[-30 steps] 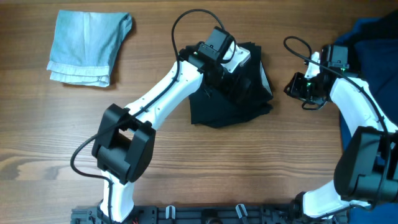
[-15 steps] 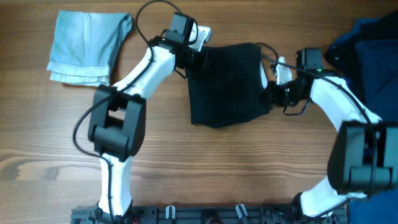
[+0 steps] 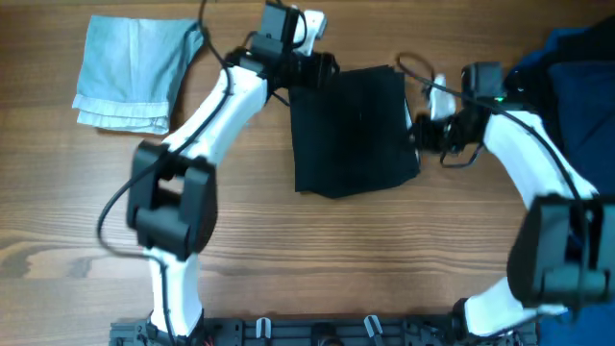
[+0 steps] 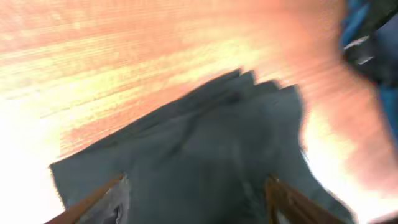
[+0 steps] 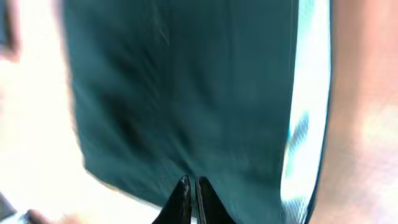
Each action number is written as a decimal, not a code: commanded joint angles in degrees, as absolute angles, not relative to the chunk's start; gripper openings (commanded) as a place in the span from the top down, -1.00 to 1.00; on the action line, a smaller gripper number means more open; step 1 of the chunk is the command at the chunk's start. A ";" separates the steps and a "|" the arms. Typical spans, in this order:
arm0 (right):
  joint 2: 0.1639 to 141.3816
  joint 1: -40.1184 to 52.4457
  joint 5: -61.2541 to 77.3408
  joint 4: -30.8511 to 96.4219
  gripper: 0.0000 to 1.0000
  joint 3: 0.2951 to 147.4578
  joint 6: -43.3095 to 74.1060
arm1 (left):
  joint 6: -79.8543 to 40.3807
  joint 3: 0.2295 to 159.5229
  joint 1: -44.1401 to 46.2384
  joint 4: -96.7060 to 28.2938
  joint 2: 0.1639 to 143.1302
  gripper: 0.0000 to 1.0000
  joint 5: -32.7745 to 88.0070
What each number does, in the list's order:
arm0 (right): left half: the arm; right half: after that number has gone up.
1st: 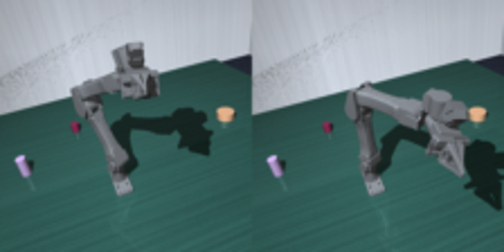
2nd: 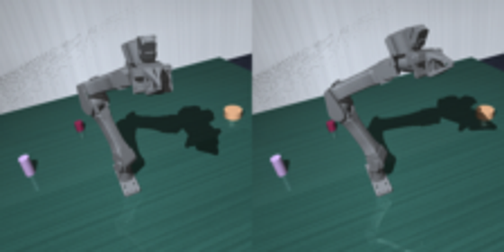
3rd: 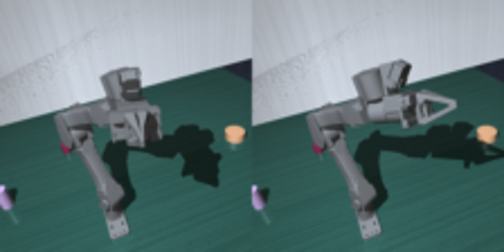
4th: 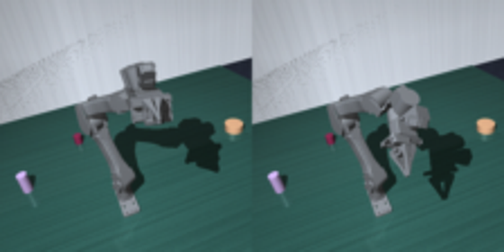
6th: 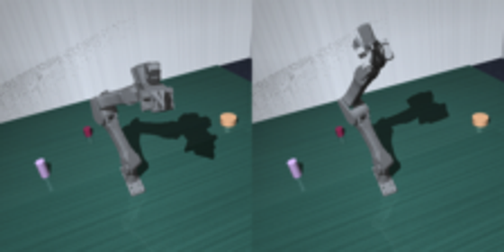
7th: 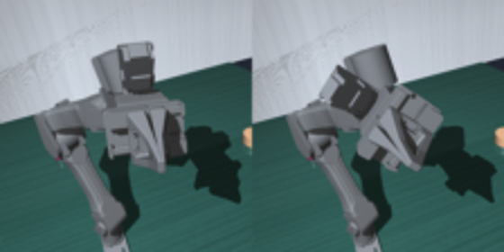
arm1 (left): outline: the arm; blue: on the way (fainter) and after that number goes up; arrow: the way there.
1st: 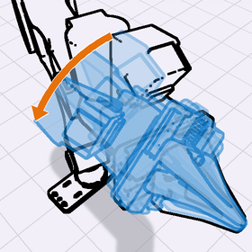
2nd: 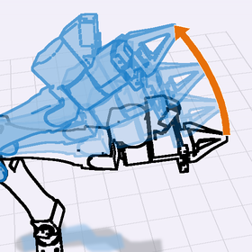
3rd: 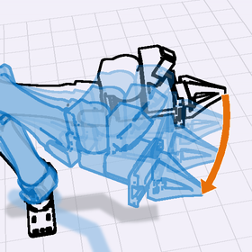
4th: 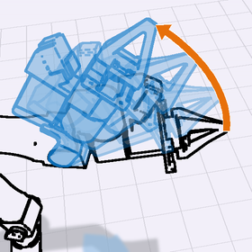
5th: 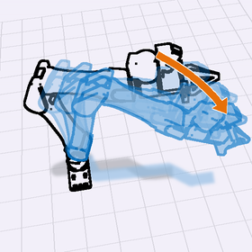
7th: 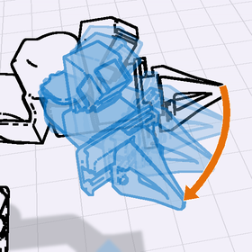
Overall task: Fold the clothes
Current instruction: 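Release the bundle and move right gripper back to the right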
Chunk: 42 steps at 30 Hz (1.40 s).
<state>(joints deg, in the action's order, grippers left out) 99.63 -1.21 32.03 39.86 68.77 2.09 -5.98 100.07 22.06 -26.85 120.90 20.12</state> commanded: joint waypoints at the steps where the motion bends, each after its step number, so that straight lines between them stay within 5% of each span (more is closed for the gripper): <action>1: 95.37 -1.04 32.12 30.70 0.91 70.72 2.76 | -12.53 101.69 21.96 -32.97 115.59 -0.44 19.68; 5: 101.06 -0.93 30.20 14.85 0.66 70.70 6.22 | -13.96 101.47 22.00 -46.13 116.40 -0.45 19.73; 8: 109.73 -0.12 30.48 6.42 0.67 70.70 6.15 | -13.85 100.64 23.31 -52.29 117.27 -0.30 21.54; 9: 113.01 0.40 30.46 3.31 0.67 70.70 6.17 | -13.76 99.53 24.10 -52.42 117.27 -0.08 23.07; 11: 119.48 1.52 31.40 -4.27 0.70 70.72 6.11 | -13.80 95.55 26.81 -52.25 117.30 0.87 26.39; 12: 121.10 1.87 31.55 -6.42 0.74 70.70 6.13 | -13.74 93.38 28.14 -51.90 117.30 0.92 26.33; 21: 124.62 2.31 25.98 -11.05 0.72 70.72 6.24 | -17.19 77.76 31.44 -41.17 117.36 0.90 26.33; 27: 111.46 -2.33 31.40 -8.29 0.38 74.02 9.19 | -17.23 78.81 31.46 -41.54 113.69 0.92 27.42; 29: 103.61 -5.89 30.48 -0.62 -0.06 74.02 9.08 | -19.03 79.05 31.42 -41.34 110.00 0.92 27.40; 31: 98.67 -9.61 26.83 7.44 -0.28 74.02 8.99 | -22.63 79.02 31.53 -41.54 107.92 0.92 27.44; 33: 97.10 -12.53 25.02 14.48 -0.99 74.02 9.04 | -24.51 79.02 32.18 -41.30 108.01 0.92 27.42; 42: 97.41 -13.96 25.02 17.82 -0.99 73.60 9.06 | -30.59 78.96 36.27 -40.56 111.53 0.91 18.11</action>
<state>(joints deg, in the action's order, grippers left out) 96.68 -14.04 25.65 17.89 73.87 8.99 -27.42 78.52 35.66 -40.25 109.06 20.75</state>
